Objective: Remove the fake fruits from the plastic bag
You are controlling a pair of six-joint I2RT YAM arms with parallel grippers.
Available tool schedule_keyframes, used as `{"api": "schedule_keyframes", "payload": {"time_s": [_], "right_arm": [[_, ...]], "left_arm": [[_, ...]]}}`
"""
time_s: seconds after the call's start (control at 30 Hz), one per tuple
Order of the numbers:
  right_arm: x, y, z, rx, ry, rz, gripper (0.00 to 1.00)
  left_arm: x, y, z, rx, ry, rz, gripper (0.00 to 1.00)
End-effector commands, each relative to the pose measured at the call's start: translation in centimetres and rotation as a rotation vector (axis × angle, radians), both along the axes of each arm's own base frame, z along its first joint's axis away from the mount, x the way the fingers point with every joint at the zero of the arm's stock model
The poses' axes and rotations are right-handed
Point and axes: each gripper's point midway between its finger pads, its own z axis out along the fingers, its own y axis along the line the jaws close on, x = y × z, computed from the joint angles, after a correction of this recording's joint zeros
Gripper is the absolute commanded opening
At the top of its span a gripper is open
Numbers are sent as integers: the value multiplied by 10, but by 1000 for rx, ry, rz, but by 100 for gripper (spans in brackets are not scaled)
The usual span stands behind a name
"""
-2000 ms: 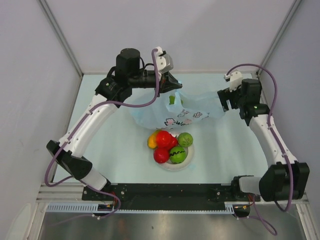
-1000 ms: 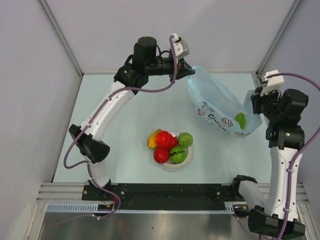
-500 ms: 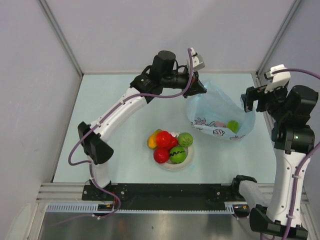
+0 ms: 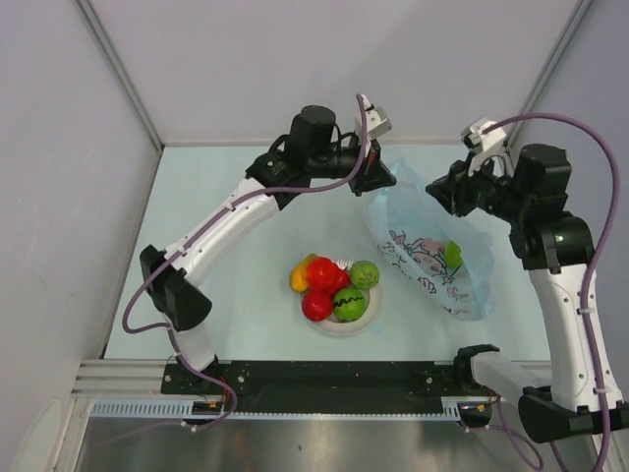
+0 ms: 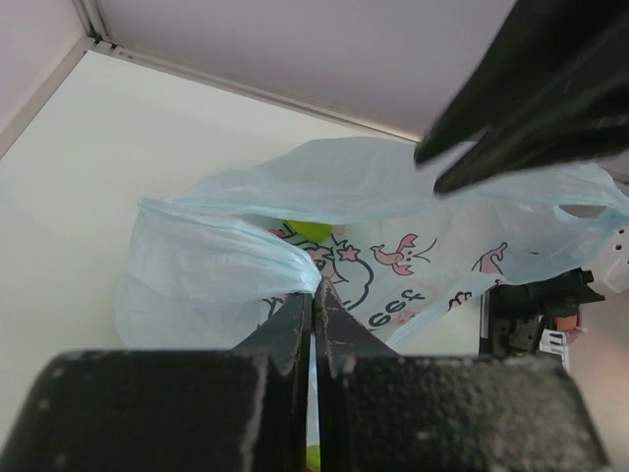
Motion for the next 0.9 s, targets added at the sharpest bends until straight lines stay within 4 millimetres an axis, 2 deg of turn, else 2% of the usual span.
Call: {"api": "schedule_keyframes", "payload": {"time_s": [0.0, 0.13, 0.23, 0.27, 0.33, 0.37, 0.43, 0.47, 0.5, 0.57, 0.6, 0.67, 0.7, 0.73, 0.83, 0.87], "right_arm": [[-23, 28, -38, -58, 114, 156, 21], [-20, 35, -104, -187, 232, 137, 17], [-3, 27, -128, -236, 263, 26, 13], [5, 24, -145, -261, 306, -10, 12], [17, 17, -157, -286, 326, -79, 5], [22, 15, -173, -310, 361, -103, 4], [38, 4, -179, -332, 328, -187, 3], [39, -2, -192, -353, 345, -215, 2], [48, -15, -195, -379, 319, -286, 1], [51, -35, -208, -417, 330, -357, 1], [47, -46, -222, -441, 362, -385, 1], [46, -74, -236, -452, 402, -477, 1], [42, -83, -249, -460, 443, -499, 1], [40, -101, -256, -451, 476, -550, 1], [37, -116, -267, -449, 512, -585, 8], [38, -118, -269, -454, 508, -588, 16]], "left_arm": [[-7, 10, 30, -69, -14, 28, 0], [-10, 12, 30, -68, -11, 27, 0], [-13, 13, 28, -69, -1, 26, 0], [-15, 14, 30, -74, -3, 23, 0], [-16, 14, 28, -73, 5, 23, 0], [-16, 16, 30, -78, 2, 26, 0], [-16, 16, 30, -81, 4, 25, 1], [-18, 16, 31, -82, 5, 22, 0], [-18, 17, 32, -82, 5, 24, 0], [-21, 18, 31, -81, 6, 17, 0], [-24, 20, 33, -85, 3, 10, 0], [-28, 20, 26, -77, 12, -10, 1], [-34, 20, 27, -83, 11, -33, 0], [-36, 21, 25, -83, 14, -45, 0], [-43, 18, 17, -80, 33, -88, 0], [-44, 17, 13, -76, 40, -95, 0]]}}
